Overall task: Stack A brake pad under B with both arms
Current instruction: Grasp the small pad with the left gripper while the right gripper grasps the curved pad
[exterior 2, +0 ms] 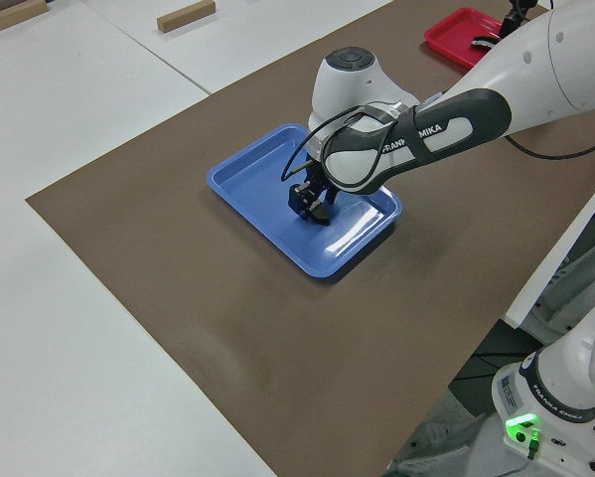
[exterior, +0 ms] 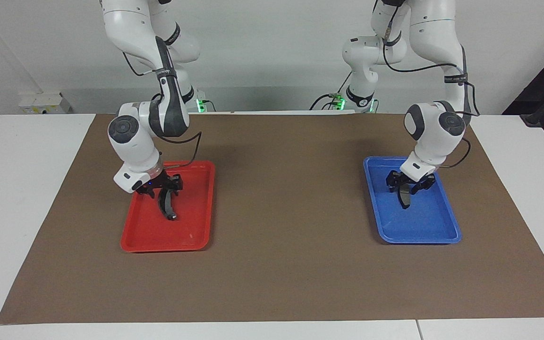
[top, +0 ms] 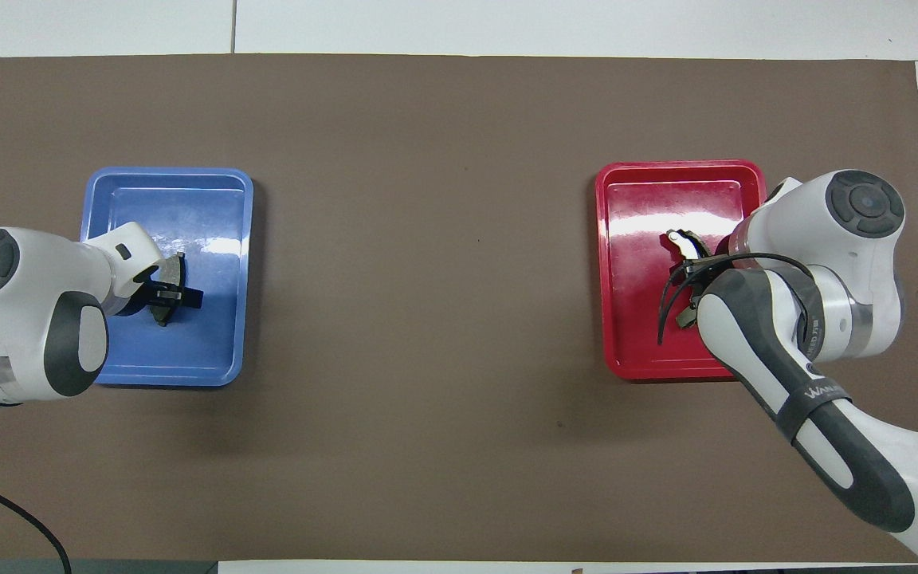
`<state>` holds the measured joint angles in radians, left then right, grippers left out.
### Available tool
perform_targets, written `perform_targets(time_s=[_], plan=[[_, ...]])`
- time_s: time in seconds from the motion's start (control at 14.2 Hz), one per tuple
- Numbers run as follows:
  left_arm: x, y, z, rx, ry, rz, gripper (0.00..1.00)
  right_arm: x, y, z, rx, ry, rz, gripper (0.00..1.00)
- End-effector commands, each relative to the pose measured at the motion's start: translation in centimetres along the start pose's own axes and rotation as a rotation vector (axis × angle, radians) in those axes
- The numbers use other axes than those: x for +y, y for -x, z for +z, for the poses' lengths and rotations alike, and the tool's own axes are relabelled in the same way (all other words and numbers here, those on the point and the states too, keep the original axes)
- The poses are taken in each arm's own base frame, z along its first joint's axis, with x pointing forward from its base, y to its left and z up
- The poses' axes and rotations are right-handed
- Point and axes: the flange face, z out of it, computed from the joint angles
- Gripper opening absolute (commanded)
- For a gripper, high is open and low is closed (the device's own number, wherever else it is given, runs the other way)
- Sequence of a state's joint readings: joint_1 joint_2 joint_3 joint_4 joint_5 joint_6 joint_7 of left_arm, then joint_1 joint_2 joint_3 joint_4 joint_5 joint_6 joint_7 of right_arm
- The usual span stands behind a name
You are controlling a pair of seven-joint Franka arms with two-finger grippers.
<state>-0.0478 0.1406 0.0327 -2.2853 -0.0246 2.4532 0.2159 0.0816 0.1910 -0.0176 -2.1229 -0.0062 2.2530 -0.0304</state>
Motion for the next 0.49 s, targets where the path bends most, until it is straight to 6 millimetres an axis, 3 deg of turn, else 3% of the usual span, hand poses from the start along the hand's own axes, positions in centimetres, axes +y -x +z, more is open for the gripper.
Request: perform_targets(time_s=[0.0,0.14,0.42], plan=[[-0.4,0.5,1.1,-0.012,-0.007,0.009,0.14,0.1,0.1,0.7,0.002,-0.012,-0.011,0.76],[-0.4,0.5,1.1,-0.015,-0.006,0.007,0.02,0.3,0.1,1.1,-0.005,-0.012,-0.009,0.75],[-1.0,-0.2,-0.5,-0.021,-0.006,-0.009,0.01,0.8,0.1,1.4,-0.009,-0.013,-0.035,0.7]])
